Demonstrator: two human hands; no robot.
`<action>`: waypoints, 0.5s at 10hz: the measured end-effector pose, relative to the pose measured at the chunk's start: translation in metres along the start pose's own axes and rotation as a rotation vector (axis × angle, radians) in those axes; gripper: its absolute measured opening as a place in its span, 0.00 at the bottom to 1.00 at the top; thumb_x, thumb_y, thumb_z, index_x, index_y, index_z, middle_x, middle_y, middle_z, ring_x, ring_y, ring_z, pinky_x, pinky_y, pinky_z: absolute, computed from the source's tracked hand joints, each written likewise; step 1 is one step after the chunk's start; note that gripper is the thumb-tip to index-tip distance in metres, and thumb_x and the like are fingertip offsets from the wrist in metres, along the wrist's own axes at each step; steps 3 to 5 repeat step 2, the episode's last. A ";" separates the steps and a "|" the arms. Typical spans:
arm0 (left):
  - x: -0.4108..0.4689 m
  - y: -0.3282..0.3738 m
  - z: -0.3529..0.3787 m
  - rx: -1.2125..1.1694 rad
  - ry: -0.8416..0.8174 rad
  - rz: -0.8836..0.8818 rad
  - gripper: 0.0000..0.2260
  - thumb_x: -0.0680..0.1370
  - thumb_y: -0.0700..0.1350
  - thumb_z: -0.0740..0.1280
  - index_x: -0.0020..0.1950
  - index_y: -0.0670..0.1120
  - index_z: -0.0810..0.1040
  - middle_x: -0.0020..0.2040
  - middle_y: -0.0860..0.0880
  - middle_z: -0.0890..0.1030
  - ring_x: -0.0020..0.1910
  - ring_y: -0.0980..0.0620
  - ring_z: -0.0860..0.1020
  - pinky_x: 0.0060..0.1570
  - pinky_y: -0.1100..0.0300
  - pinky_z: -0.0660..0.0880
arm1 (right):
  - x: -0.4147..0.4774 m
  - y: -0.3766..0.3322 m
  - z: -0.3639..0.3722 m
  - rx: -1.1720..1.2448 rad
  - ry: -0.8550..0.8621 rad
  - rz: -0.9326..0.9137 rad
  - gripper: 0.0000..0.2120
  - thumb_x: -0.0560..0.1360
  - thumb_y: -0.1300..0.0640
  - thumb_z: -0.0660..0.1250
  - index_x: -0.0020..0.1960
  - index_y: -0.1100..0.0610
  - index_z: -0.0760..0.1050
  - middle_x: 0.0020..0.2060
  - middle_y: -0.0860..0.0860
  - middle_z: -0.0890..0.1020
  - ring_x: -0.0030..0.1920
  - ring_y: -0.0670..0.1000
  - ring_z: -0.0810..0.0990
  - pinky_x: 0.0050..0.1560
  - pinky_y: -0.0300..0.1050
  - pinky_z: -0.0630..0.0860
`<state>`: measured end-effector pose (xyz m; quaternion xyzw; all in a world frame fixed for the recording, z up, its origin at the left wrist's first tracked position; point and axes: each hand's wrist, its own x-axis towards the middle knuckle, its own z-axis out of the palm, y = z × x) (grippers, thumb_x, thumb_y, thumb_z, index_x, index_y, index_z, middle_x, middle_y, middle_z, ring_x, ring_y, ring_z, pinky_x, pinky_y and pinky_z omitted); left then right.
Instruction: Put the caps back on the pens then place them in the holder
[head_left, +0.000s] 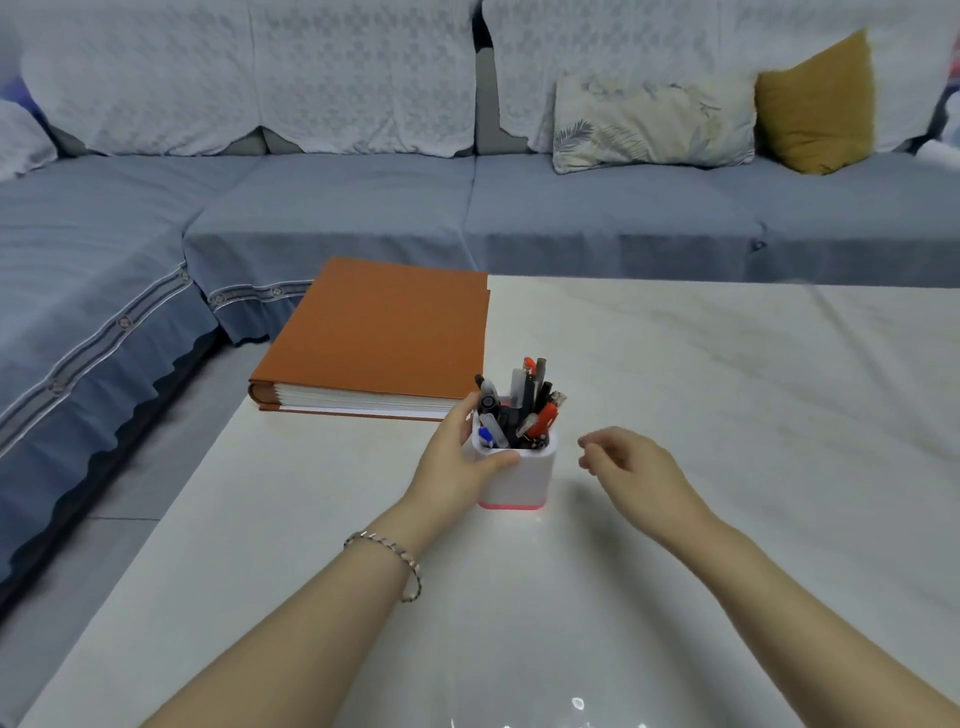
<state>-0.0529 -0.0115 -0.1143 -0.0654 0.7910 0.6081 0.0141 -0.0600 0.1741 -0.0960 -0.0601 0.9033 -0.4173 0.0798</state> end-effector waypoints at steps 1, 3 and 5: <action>-0.003 0.016 -0.008 0.079 -0.061 -0.064 0.35 0.73 0.33 0.67 0.74 0.47 0.53 0.72 0.52 0.62 0.72 0.51 0.62 0.62 0.61 0.65 | -0.001 -0.002 -0.016 -0.106 -0.130 0.034 0.09 0.76 0.57 0.58 0.50 0.51 0.77 0.47 0.49 0.81 0.50 0.49 0.78 0.50 0.41 0.73; -0.009 0.041 -0.024 0.151 0.022 -0.049 0.29 0.73 0.32 0.64 0.71 0.47 0.60 0.70 0.46 0.66 0.67 0.50 0.68 0.56 0.60 0.68 | -0.006 -0.015 -0.040 -0.142 -0.152 0.020 0.07 0.75 0.56 0.59 0.45 0.48 0.75 0.44 0.47 0.81 0.48 0.48 0.79 0.45 0.39 0.72; -0.009 0.041 -0.024 0.151 0.022 -0.049 0.29 0.73 0.32 0.64 0.71 0.47 0.60 0.70 0.46 0.66 0.67 0.50 0.68 0.56 0.60 0.68 | -0.006 -0.015 -0.040 -0.142 -0.152 0.020 0.07 0.75 0.56 0.59 0.45 0.48 0.75 0.44 0.47 0.81 0.48 0.48 0.79 0.45 0.39 0.72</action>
